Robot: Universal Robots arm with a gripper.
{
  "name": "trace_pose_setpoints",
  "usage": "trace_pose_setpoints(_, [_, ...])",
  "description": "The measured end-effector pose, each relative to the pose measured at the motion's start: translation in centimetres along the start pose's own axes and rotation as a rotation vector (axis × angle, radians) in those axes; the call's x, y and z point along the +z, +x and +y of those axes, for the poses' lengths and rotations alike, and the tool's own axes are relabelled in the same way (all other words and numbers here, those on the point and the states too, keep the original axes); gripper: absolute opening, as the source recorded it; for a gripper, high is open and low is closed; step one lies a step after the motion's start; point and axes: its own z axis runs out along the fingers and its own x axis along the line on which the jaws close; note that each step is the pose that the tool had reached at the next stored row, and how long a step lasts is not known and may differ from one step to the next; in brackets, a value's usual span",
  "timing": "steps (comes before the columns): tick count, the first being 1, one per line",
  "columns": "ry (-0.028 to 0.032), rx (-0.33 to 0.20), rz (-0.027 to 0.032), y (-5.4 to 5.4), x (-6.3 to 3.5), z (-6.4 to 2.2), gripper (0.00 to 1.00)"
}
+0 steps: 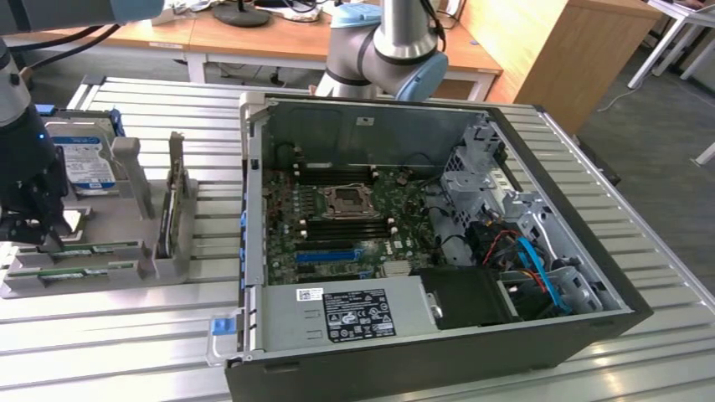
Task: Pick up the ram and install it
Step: 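Pick up the ram and move it above insertion slot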
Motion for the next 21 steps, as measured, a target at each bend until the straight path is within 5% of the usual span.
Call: trace_pose_setpoints(21, [0.0, 0.0, -0.0001, 0.0, 2.28, -0.07, 0.3])
